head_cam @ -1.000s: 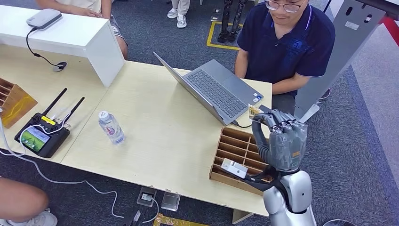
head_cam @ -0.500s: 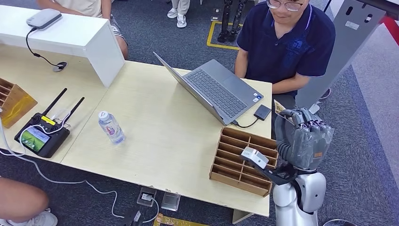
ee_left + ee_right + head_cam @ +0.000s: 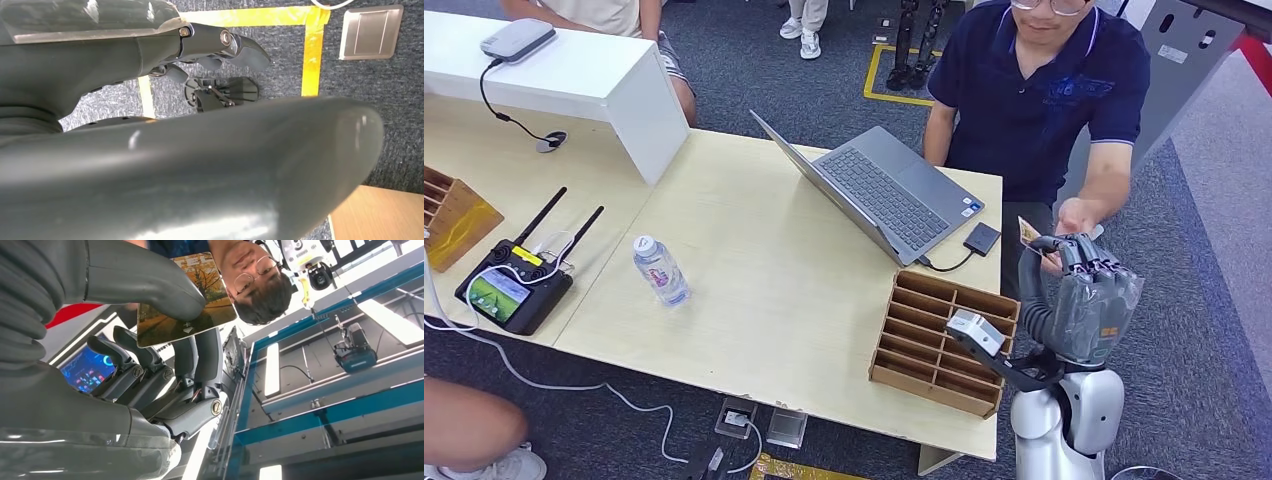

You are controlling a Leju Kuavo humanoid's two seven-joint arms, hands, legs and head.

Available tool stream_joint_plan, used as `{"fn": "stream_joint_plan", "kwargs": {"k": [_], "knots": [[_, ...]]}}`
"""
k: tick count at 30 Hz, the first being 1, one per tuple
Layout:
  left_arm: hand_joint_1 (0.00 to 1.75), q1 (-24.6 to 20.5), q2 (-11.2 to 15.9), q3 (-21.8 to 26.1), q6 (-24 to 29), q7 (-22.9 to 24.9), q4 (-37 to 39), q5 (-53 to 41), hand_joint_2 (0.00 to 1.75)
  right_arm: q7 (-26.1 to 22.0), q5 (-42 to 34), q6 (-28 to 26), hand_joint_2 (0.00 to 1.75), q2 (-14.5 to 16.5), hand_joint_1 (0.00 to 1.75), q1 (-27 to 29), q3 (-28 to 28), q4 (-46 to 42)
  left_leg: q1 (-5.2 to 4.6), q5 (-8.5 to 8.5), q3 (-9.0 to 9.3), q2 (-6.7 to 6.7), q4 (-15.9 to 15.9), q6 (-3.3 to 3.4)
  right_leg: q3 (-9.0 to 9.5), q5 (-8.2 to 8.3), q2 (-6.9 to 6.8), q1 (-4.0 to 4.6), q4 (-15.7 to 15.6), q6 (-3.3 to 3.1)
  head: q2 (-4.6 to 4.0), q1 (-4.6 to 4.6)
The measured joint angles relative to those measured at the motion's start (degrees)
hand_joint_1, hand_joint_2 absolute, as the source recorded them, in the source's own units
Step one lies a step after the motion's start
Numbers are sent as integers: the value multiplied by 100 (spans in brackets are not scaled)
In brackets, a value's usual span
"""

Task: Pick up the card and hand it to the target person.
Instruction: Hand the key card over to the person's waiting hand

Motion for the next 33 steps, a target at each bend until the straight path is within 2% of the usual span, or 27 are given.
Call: {"fn": "stream_joint_plan", "kwargs": {"k": [14,18,23,28,32,33], "knots": [[0,0,17,-15,-1,8,0,11,0,-24,-232,0,175,7,175,0,-106,49,0,0,0,0,0,0,0,0,0,0,0,0,0,0],[0,0,18,-16,-73,-55,0,15,0,-2,-374,0,0,7,0,-1,-130,105,0,0,-1,0,0,0,0,0,0,0,0,0,0,-1],[0,-2,24,-18,-220,-222,0,-13,0,7,-522,0,0,7,0,-3,-134,174,0,0,-2,0,0,0,0,0,0,0,0,0,0,-1],[0,-3,52,-14,-153,-214,0,-2,0,246,-1119,0,0,11,0,-11,-120,327,0,0,-4,-2,-1,0,0,0,-1,0,0,0,0,-1],[0,-8,69,-10,-52,-128,0,73,0,1031,-2368,0,175,-18,0,-46,145,578,0,0,-6,-2,-1,0,-3,0,-1,0,0,0,0,-1],[0,-11,71,-9,-37,-114,0,94,0,1308,-2759,0,175,-55,0,-53,310,632,0,0,-7,-2,-1,0,-4,0,-1,0,0,0,0,-1]]}}
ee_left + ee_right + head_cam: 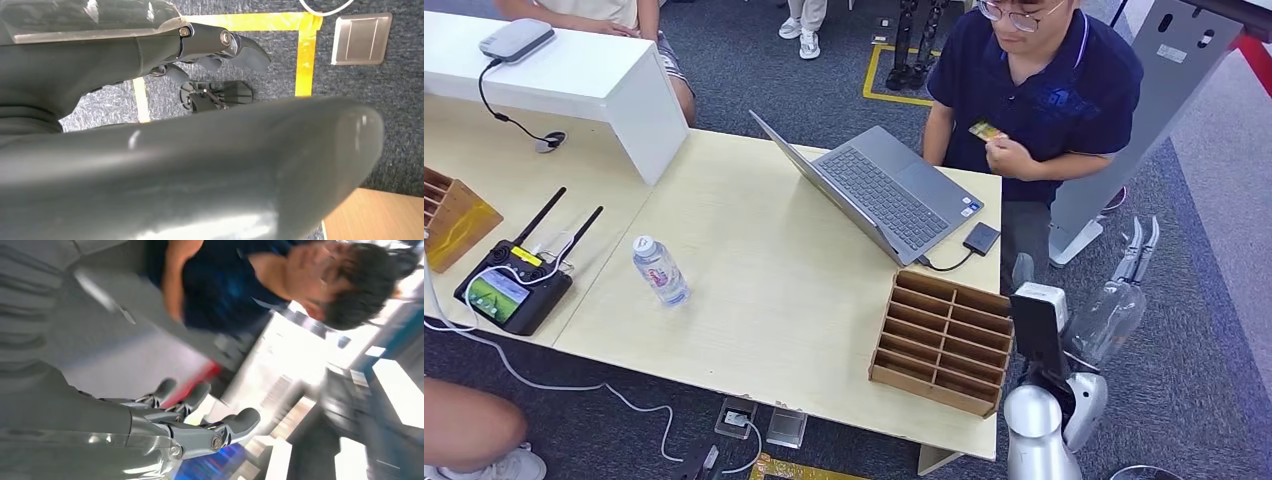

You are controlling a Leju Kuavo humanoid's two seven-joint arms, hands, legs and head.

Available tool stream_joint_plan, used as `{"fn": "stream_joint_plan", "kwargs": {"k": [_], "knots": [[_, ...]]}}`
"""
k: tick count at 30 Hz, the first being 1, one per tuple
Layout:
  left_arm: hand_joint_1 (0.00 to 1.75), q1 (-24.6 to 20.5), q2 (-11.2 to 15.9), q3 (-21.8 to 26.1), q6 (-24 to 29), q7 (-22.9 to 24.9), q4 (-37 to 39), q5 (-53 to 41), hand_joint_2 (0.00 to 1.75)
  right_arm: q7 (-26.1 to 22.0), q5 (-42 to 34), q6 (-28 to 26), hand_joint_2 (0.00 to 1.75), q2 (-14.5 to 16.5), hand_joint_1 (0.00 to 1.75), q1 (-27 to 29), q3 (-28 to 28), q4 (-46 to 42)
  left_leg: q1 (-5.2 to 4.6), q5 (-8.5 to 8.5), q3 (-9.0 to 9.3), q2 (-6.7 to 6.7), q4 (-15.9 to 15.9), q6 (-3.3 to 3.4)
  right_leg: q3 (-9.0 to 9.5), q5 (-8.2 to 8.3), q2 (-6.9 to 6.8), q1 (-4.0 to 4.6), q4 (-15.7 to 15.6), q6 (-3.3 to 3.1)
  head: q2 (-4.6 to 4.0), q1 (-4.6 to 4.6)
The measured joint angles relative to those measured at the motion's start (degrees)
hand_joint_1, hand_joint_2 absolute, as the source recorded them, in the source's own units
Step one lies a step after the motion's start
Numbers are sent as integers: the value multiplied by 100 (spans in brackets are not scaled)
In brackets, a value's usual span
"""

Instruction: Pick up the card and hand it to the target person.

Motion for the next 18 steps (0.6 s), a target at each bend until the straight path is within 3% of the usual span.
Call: {"fn": "stream_joint_plan", "kwargs": {"k": [4,8,10,13,18], "knots": [[0,3,24,25,47,38,0,91,0,894,-1853,0,175,-471,0,-1,974,6,0,0,-2,-1,1,0,-4,0,-2,0,-1,0,0,-2],[0,13,63,41,83,113,0,172,0,966,-4448,109,175,-1219,0,160,1793,-480,0,-1,-3,0,2,0,-6,0,-1,-1,-5,0,0,1],[0,19,80,41,85,137,0,194,0,847,-5306,368,175,-1474,0,319,1967,-704,0,-2,-4,0,2,0,-7,0,1,-1,-7,0,0,0],[0,22,86,40,78,140,0,203,0,683,-5977,960,175,-1829,0,549,2142,-968,0,-3,-4,-1,2,1,-7,0,0,-1,-9,1,0,-3],[0,34,89,41,68,140,0,208,0,646,-6225,1576,175,-2384,0,813,2385,-1362,0,-3,-3,-1,2,1,-6,0,1,0,-9,1,0,-2]]}}
